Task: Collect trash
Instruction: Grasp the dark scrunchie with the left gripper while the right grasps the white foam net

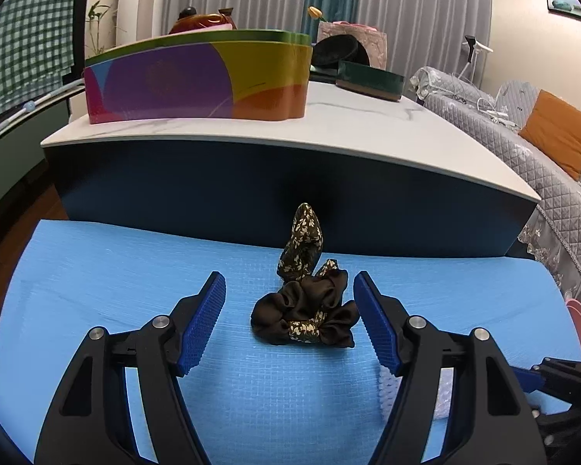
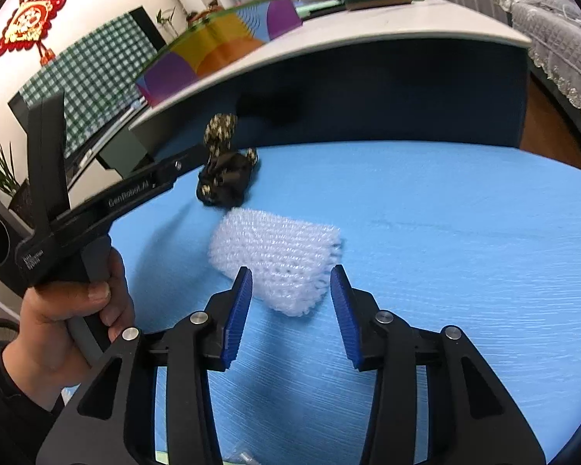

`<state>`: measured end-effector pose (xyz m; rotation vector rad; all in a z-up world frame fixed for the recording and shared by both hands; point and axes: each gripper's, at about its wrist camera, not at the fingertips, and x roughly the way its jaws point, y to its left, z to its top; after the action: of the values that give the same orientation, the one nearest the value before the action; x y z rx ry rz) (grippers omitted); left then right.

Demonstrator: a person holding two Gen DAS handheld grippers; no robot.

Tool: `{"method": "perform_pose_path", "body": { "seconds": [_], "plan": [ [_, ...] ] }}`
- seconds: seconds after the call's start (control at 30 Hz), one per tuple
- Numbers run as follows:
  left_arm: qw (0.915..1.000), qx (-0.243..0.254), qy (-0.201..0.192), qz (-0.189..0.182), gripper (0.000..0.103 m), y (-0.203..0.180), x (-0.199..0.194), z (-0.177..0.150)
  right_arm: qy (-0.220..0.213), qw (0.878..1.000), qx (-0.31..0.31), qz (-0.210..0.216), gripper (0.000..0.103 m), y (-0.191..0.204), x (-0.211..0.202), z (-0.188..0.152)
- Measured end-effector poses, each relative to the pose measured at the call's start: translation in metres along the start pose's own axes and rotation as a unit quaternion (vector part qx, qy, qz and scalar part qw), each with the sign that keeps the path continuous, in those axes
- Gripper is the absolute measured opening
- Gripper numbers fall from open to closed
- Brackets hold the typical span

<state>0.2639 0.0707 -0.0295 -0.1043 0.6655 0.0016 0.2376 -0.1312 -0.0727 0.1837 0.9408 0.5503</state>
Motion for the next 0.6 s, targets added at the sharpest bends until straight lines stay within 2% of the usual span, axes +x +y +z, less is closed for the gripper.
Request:
{"method": "perform_pose_path", "body": {
  "seconds": [0.1, 0.27, 0.4, 0.6],
  "plan": [
    [1.0, 0.0, 0.003, 0.0, 0.067, 0.001, 0.003, 0.002, 0.01, 1.0, -0.003, 0.001, 0.038, 0.0, 0.005, -0.002],
    [0.9999, -0.007, 0.011, -0.006, 0.067, 0.003, 0.009, 0.002, 0.001, 1.0, -0.022, 0.0, 0.011, 0.005, -0.003, -0.002],
    [0.9997, -0.01, 0.018, -0.01, 0.067, 0.002, 0.014, 0.002, -0.02, 0.999, -0.023, -0.011, 0.006, 0.002, -0.017, -0.001],
    [0.9986, -0.007, 0.052, -0.004, 0.067, -0.002, 0.029, -0.004, -0.047, 0.998, -0.01, -0.048, 0.006, -0.014, -0.041, 0.004]
  ]
}}
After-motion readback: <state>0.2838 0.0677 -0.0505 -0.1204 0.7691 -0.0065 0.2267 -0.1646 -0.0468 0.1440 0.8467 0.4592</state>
